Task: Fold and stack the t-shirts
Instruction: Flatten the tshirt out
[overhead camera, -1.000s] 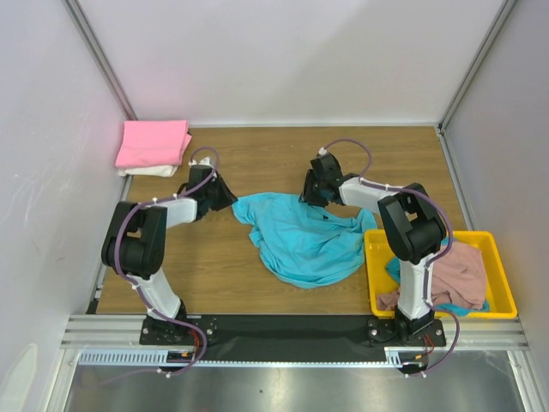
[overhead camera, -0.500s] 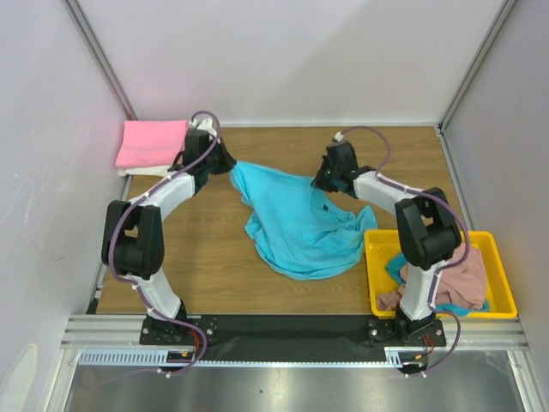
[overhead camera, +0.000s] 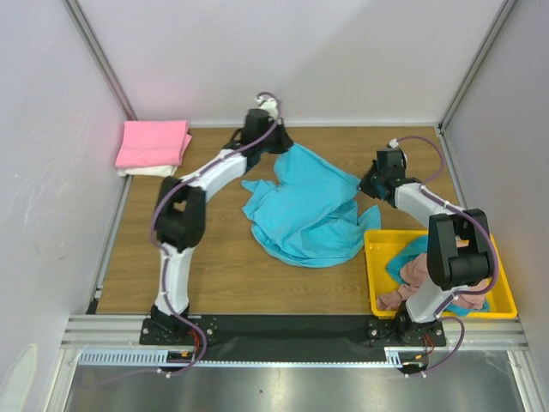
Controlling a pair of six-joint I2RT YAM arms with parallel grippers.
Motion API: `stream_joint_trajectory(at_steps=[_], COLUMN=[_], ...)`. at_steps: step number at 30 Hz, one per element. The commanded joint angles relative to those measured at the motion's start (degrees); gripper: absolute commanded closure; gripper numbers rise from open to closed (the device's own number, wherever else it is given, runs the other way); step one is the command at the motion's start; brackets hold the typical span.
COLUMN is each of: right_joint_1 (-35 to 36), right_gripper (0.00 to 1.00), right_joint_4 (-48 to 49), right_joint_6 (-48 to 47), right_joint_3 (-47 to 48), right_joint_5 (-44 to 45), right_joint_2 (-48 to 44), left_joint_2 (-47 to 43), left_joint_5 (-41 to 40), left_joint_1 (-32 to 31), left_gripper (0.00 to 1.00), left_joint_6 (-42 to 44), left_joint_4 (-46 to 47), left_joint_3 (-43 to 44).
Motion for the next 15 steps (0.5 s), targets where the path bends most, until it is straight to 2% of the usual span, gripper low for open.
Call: stream_joint_trajectory(at_steps=[1,3,4,6,8,9,10,11,12,14,15], right_joint_1=[-2.94,-4.60,-5.05,-6.28,-6.90,-7.51,-7.78,-7.95,-8.04,-8.04,-8.13], right_gripper=[1.00,1.00,1.00,1.00,1.00,1.00,1.00,1.00,0.96,0.79,0.56], right_joint_4=[-1.01,-1.88,-1.98,-2.07,-2.15,-2.59,-3.20,-4.51,-5.48,-8.64,-10.14], right_joint_6=[-1.30,-1.39,-1.39,-1.39,-1.65,-1.74,-2.09,-2.52,-2.96,-4.72,-5.16], right_joint_3=[-1.69,-2.13,-2.21,-2.30,-2.04,-1.17,-0.55,0.32,2.16,4.19,6.38], right_joint_5=[2.56,2.65,2.56,1.69,1.51,1.07,0.63,0.45,0.36,-1.57,-2.01], right_joint_2=[-2.21,-1.51,-1.07,0.07,1.03,1.48,1.83,2.62,2.88,3.68,4.11], left_joint_2=[6.49,12.64,14.66,18.36,19.16,18.99,18.55,17.77,15.84,12.24,7.70], left_joint_5=[-7.40,-8.57,-8.74,-8.05,-6.82,-6.55,-6.29,-6.63,-7.59,-10.14,-12.41], left_joint_1=[-3.31,-4.81,-5.17,-5.52,-5.44,-5.52,-5.52,-5.52,-5.52,-5.44,-5.09], left_gripper=[0.91,0.85,0.79,0.69,0.58,0.32,0.24,0.21,0.15,0.12,0.11], left_joint_6=[2.43,3.40,3.32,2.10,1.21,1.12,1.21,2.34,2.96,4.10,4.20], left_joint_4=[-4.11,-7.17,-8.06,-9.22,-7.99,-7.90,-8.16,-9.81,-11.14,-15.25,-16.32], left_joint_3=[13.54,19.28,24.61,29.91,31.17,31.35,31.35,31.09,30.74,27.15,22.43])
